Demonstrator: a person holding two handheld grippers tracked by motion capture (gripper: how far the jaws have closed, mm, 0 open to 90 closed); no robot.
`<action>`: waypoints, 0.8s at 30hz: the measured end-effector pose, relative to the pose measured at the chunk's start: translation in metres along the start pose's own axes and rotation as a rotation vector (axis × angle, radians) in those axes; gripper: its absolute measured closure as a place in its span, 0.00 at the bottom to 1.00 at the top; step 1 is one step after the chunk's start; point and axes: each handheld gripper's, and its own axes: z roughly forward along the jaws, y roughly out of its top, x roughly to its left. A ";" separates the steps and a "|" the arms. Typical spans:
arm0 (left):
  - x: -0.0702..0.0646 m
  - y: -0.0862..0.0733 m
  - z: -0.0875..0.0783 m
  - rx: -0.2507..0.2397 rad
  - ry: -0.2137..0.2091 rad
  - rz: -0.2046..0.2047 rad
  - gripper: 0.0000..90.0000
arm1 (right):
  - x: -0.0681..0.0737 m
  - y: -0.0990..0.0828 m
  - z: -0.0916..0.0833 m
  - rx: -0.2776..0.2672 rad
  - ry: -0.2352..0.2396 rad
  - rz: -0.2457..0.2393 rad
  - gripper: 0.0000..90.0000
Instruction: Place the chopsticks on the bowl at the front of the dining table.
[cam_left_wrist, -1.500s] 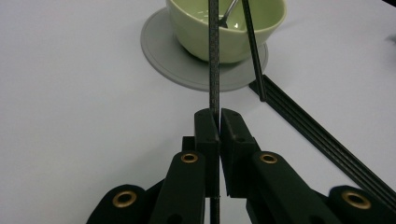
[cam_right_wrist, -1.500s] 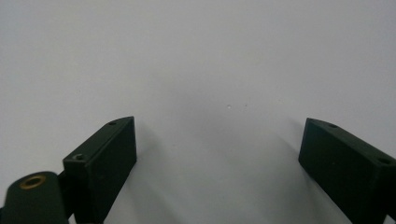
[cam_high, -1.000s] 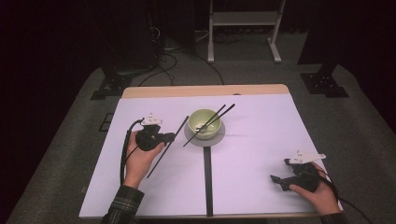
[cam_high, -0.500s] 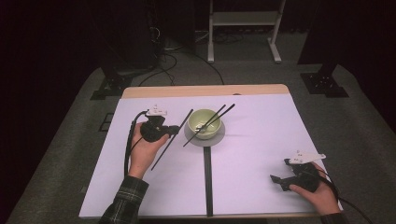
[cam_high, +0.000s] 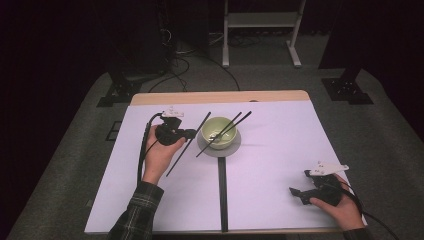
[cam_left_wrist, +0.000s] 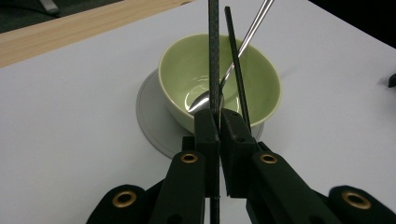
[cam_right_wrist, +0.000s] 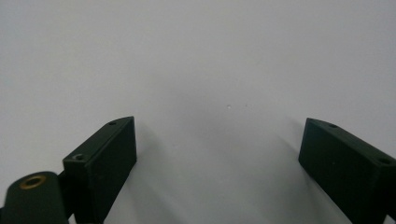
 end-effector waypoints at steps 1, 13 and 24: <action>0.000 0.001 0.001 0.001 0.000 0.002 0.96 | 0.000 0.000 0.000 0.000 0.000 0.000 0.11; -0.004 0.021 0.010 0.004 -0.012 0.016 0.96 | 0.000 0.000 0.000 -0.001 0.000 0.001 0.11; -0.002 0.033 0.021 0.003 -0.015 0.015 0.96 | 0.000 0.000 0.000 -0.001 0.000 0.000 0.11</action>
